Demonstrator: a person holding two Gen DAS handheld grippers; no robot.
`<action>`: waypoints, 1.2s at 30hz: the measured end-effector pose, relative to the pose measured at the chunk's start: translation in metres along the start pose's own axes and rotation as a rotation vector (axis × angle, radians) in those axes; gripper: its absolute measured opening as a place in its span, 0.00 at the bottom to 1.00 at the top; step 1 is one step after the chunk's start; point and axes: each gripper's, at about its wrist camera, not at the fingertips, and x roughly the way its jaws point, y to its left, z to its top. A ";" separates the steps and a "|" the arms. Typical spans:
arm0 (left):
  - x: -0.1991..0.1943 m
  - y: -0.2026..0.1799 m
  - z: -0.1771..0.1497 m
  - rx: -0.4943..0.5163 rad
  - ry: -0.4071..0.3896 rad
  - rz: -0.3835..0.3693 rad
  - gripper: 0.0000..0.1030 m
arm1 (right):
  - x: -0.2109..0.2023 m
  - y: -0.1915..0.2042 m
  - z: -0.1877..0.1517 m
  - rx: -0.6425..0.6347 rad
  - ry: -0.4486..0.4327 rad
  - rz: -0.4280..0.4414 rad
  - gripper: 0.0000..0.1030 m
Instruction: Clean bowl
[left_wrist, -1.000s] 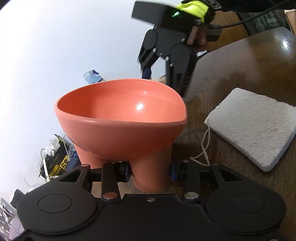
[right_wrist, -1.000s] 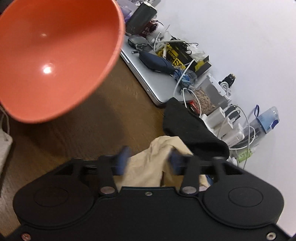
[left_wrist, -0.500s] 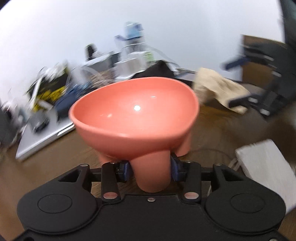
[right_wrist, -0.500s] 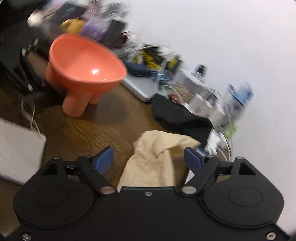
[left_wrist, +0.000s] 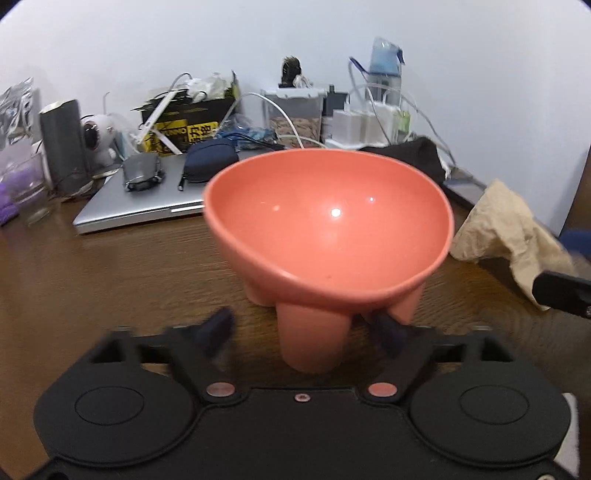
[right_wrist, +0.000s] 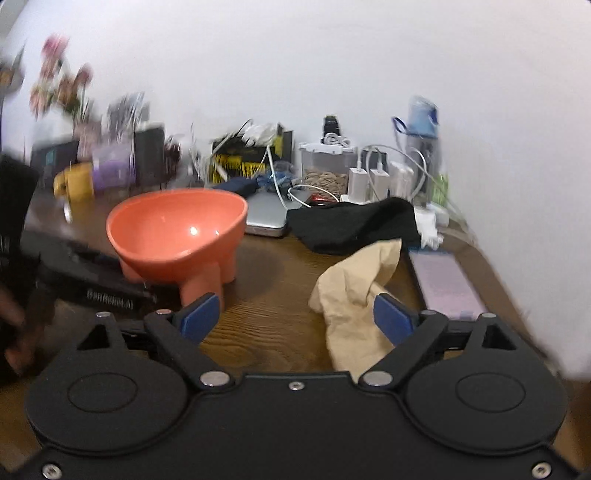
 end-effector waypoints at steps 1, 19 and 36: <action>-0.008 0.001 -0.001 0.004 -0.007 0.005 0.90 | -0.004 -0.002 -0.002 0.036 0.014 0.008 0.90; -0.169 -0.042 -0.086 -0.097 -0.069 0.082 1.00 | -0.149 0.048 -0.053 -0.037 0.011 -0.138 0.97; -0.272 -0.051 -0.163 -0.080 -0.123 -0.030 1.00 | -0.213 0.053 -0.117 0.141 0.069 -0.232 0.99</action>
